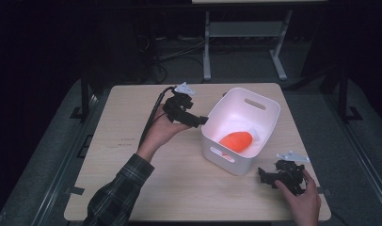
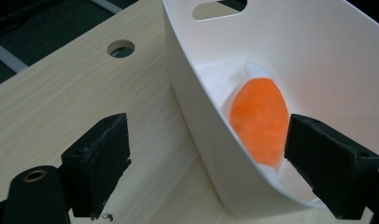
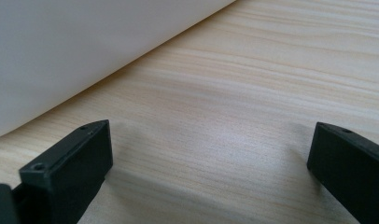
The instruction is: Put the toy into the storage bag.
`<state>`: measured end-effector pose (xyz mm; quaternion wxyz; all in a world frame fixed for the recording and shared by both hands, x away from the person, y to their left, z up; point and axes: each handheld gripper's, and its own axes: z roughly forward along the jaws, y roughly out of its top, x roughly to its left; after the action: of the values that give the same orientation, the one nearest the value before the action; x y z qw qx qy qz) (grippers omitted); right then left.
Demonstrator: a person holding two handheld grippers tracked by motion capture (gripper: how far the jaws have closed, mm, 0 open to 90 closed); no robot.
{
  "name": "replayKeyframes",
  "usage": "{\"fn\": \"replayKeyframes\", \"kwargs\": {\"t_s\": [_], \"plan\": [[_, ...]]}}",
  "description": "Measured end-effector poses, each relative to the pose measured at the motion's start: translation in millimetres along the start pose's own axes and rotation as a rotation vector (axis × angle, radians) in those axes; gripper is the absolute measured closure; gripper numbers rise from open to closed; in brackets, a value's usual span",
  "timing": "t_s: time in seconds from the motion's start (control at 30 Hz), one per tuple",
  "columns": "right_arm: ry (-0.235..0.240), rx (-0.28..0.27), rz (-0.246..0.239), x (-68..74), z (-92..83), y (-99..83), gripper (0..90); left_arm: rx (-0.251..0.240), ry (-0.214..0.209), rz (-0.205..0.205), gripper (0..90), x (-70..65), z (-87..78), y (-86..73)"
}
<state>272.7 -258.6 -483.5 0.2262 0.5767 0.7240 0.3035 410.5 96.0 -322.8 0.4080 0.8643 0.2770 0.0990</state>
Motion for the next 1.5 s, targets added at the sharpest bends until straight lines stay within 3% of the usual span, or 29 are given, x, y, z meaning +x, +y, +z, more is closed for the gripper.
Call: {"fn": "replayKeyframes", "kwargs": {"t_s": [0.47, 0.7, 1.07, 1.5], "plan": [[0.000, 0.003, 0.004, 0.3, -0.2, 0.0, 0.0, -0.013, 0.034, -0.020, 13.8, 12.3, -29.4, -33.4], [0.000, 0.000, 0.001, 0.1, 0.0, 0.0, 0.0, -0.026, 0.048, -0.043, 14.0, 16.9, -41.5, -61.2], [0.000, 0.002, 0.003, 0.3, -0.1, 0.0, 0.0, -0.057, 0.073, -0.055, 14.1, 18.1, -55.9, -98.4], [0.000, 0.001, 0.001, 0.1, -0.1, 0.0, 0.0, -0.044, 0.101, -0.071, 14.1, 16.3, -63.6, -143.4]]}}
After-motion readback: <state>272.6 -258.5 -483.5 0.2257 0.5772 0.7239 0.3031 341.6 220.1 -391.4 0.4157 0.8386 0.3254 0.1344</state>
